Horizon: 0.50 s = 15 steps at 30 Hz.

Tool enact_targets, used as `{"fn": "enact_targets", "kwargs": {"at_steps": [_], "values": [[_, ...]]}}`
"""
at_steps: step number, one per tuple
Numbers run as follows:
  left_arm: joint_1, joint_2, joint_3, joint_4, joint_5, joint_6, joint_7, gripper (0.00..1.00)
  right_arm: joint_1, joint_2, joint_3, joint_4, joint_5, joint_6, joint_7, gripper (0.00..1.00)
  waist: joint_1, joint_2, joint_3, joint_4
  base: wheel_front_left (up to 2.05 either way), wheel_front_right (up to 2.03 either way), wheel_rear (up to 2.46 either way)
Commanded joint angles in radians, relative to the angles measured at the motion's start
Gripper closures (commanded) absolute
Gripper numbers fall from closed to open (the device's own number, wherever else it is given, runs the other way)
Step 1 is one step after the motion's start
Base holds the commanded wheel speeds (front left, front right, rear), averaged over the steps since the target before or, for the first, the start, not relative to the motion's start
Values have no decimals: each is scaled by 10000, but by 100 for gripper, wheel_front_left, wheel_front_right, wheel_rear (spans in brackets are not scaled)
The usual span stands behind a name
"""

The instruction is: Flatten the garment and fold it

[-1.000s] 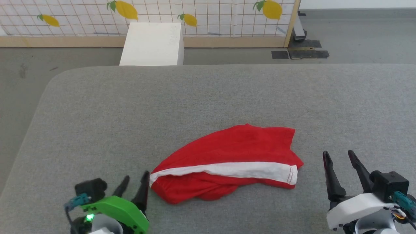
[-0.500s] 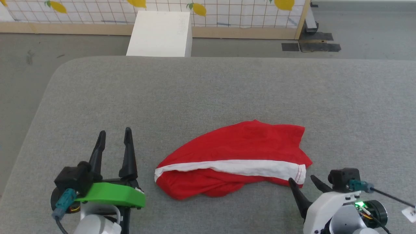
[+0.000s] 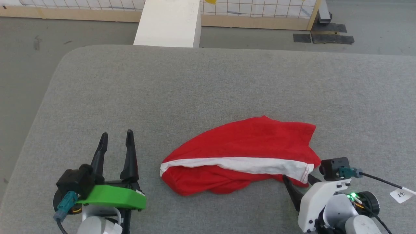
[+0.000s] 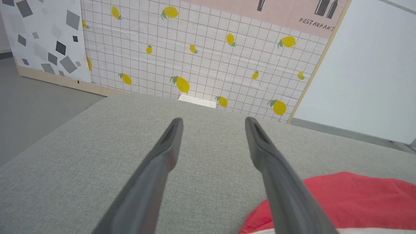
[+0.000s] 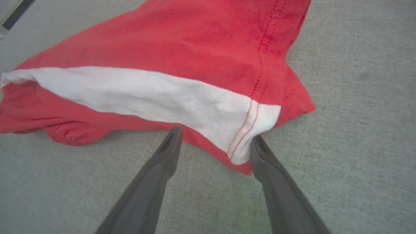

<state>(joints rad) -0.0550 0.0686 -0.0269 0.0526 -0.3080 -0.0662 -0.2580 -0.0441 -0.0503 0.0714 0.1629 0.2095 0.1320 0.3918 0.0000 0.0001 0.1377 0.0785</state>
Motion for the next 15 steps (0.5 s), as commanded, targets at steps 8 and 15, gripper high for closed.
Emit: {"fn": "enact_targets", "kwargs": {"at_steps": [8,15], "values": [[131,-153,281,191,309,-292,-37,0,-414,1,24,189,18,-13,-813,100,0,-1,-58,-32,0,0,0],[198,-177,297,305,309,-385,-37,0,-167,1,-656,114,-59,-13,-1293,100,0,-1,-297,-138,0,0,0]]}}
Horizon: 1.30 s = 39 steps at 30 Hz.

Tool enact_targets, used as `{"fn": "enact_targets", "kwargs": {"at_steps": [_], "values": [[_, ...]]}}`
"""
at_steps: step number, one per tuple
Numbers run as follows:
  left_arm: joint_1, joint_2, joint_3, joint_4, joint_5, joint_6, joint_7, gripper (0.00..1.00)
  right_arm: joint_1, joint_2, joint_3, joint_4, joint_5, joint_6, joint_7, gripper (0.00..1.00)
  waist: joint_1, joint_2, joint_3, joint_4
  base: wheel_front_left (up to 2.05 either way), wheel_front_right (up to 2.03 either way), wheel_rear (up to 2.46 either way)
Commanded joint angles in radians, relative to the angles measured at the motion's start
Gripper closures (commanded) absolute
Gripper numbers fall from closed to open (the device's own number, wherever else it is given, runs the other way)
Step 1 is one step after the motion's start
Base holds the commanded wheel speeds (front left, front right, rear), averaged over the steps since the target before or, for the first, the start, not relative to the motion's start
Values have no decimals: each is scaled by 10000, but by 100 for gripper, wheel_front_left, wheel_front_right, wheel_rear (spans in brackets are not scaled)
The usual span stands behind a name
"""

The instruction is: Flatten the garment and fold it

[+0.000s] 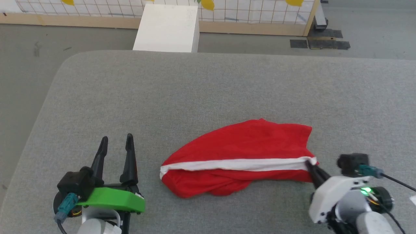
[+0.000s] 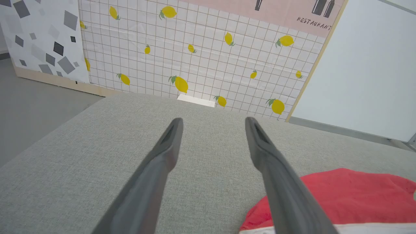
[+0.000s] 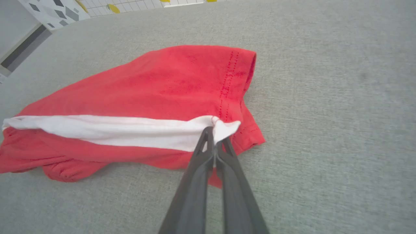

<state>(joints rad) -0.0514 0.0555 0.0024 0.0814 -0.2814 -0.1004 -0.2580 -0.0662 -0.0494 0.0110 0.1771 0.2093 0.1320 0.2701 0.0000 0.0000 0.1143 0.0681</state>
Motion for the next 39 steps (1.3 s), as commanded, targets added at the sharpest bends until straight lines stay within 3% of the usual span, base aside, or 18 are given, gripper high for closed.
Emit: {"fn": "enact_targets", "kwargs": {"at_steps": [1,10,20,28,39], "values": [[200,-48,-27,52,12,-55,-37,0,153,-8,-309,-91,-149,-13,-140,100,0,0,-122,-54,0,0,0],[659,107,-1019,818,-271,-245,369,0,1202,-8,-1835,-713,-631,-13,128,100,0,0,-575,-313,0,0,0],[1024,892,-3195,215,-2233,-299,3844,0,1681,-8,-1931,-921,-441,-13,304,100,0,0,-889,-448,0,0,0],[1505,1235,-3571,-378,-3615,-276,6117,0,1753,-8,-1821,-932,-375,-13,325,100,0,0,-908,-402,0,0,0],[872,884,-3595,97,-4145,-247,6440,0,1653,-8,-1701,-1007,-371,-13,310,100,0,0,-573,-551,0,0,0]]}}
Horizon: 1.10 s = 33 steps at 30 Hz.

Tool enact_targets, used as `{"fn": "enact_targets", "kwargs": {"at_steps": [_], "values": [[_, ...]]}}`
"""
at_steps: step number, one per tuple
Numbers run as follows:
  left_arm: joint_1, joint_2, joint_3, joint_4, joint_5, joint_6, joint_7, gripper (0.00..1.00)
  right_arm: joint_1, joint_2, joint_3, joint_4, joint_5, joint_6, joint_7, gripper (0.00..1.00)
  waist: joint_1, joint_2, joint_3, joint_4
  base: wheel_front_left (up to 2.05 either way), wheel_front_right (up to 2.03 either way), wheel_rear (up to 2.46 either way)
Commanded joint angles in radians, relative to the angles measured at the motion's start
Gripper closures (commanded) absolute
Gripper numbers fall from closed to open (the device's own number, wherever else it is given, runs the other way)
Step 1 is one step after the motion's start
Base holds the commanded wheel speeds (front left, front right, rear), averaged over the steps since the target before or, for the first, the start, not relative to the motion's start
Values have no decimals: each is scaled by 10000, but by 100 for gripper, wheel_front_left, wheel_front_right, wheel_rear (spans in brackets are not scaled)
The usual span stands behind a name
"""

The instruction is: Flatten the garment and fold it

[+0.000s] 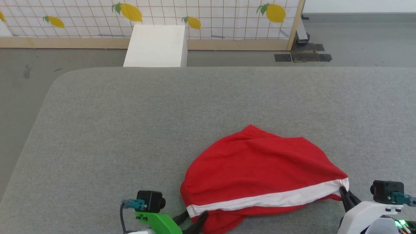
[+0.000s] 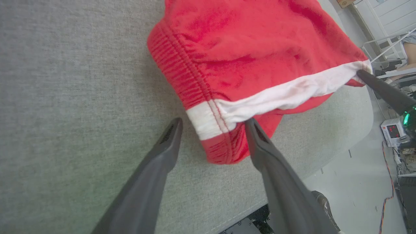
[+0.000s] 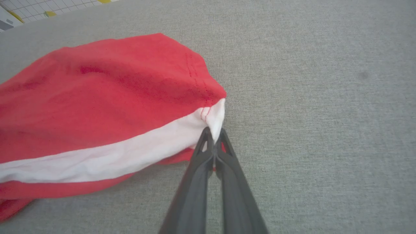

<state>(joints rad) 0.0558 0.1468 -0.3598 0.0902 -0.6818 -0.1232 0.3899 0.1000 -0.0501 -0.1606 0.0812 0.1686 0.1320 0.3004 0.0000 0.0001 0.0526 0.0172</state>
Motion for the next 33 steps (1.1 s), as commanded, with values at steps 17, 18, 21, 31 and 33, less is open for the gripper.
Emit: {"fn": "enact_targets", "kwargs": {"at_steps": [17,18,21,31,33], "values": [[-741,359,-410,-615,-393,-66,-626,100,-243,-1,183,-659,139,-13,4,100,0,-1,266,-110,0,0,0],[-919,391,-460,-821,-504,-68,-634,100,-346,-1,218,-846,68,-13,100,100,0,-1,311,-121,0,0,0],[-1695,665,-737,-1389,-850,-71,-453,100,-858,-1,438,-1387,-99,-13,521,100,0,-1,470,-211,0,0,0],[-6562,1947,-1008,-1381,-1903,-73,245,100,-5244,-1129,1405,-2067,17,-13,2107,100,0,-1,1881,-894,0,0,0],[-7661,2142,-978,-1022,-1854,-73,146,100,-6404,-1448,1609,-1761,70,-13,2073,100,0,-1,2313,-1053,0,0,0]]}}
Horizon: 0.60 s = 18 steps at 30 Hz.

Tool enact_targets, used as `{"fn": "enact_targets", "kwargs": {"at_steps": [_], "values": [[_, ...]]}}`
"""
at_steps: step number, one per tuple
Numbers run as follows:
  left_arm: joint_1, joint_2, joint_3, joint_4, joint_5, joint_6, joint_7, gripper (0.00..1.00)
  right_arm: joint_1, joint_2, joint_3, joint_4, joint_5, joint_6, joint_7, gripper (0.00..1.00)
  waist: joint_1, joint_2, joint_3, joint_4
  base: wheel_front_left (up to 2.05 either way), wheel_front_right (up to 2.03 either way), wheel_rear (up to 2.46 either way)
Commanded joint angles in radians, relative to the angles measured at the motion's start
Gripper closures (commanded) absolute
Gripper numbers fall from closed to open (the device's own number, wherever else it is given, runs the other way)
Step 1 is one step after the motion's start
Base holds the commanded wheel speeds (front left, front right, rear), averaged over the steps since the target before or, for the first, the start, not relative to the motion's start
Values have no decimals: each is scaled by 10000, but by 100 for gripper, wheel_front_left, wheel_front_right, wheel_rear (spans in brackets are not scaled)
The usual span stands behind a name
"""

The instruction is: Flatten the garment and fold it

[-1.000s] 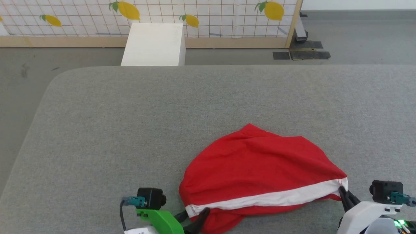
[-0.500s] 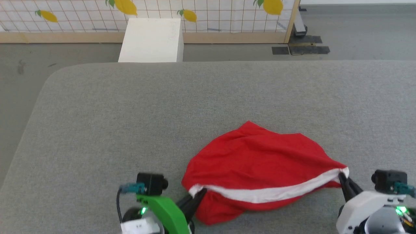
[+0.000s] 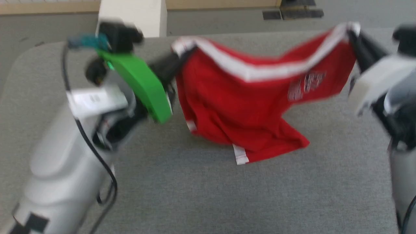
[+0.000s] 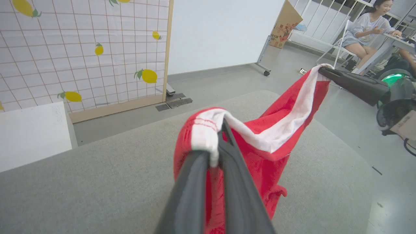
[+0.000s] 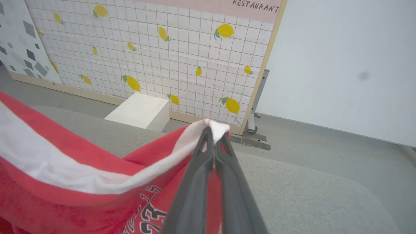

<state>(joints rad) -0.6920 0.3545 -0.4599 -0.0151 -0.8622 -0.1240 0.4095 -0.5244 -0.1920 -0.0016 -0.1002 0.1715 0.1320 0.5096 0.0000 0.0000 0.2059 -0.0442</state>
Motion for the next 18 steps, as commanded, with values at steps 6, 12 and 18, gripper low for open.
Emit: {"fn": "enact_targets", "kwargs": {"at_steps": [6,12,18], "values": [[-3083,-94,507,1536,361,-65,-1248,100,-3130,-195,311,1354,49,-13,-653,100,0,0,1870,-786,0,0,0],[-5123,-485,1041,3012,1247,210,-2939,100,-5478,67,-23,2637,-826,-13,-2262,100,0,0,2399,-1045,0,0,0],[-6159,-750,1400,3752,1825,261,-4871,100,-6896,327,-260,3517,-1719,-13,-3980,100,0,0,2563,-1137,0,0,0]]}}
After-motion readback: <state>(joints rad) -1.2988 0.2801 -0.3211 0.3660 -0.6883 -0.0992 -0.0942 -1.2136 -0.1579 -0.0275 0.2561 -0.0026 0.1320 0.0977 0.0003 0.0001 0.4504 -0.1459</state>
